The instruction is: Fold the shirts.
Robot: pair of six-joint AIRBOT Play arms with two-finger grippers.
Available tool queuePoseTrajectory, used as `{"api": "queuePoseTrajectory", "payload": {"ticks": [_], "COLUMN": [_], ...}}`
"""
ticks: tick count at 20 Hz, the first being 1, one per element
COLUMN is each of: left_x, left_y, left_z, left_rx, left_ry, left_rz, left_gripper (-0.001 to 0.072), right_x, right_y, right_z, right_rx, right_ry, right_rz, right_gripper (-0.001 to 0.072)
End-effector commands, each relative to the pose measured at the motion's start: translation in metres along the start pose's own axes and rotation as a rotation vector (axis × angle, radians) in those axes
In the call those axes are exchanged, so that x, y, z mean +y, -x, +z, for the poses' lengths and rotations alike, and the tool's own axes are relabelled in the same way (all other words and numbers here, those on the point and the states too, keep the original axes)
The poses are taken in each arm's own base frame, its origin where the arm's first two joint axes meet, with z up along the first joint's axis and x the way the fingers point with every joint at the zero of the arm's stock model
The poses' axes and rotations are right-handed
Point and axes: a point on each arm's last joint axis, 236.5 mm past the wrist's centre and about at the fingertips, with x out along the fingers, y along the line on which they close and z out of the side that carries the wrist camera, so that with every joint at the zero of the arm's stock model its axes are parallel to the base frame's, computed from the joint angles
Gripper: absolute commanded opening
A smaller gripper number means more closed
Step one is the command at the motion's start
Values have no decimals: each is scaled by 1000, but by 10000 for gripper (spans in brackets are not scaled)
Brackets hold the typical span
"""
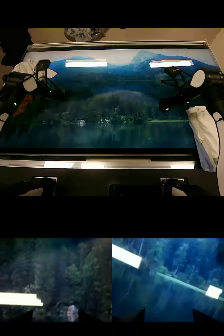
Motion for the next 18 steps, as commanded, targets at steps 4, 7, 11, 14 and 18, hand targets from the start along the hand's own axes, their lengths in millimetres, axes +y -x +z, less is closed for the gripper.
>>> {"api": "queuePoseTrajectory", "payload": {"ticks": [4,7,11,14,18], "left_x": [106,213,302,341,344], "left_y": [45,22,-33,-65,-115], "left_z": [136,122,28,-5,-17], "left_rx": [-398,-325,-128,-180,-202], "left_ry": [538,1077,1258,1353,1432], "left_rz": [-112,-289,-215,-147,-193], "left_gripper": [720,720,720,720,720], "right_x": [-15,-10,-4,-3,-1], "right_y": [1,0,0,0,0], "right_z": [24,11,0,4,0], "right_rx": [-99,-46,-1,-17,-1], "right_ry": [15,15,12,9,-15], "right_rz": [-65,-45,-20,-16,-7], "right_gripper": [689,689,688,687,687]}}
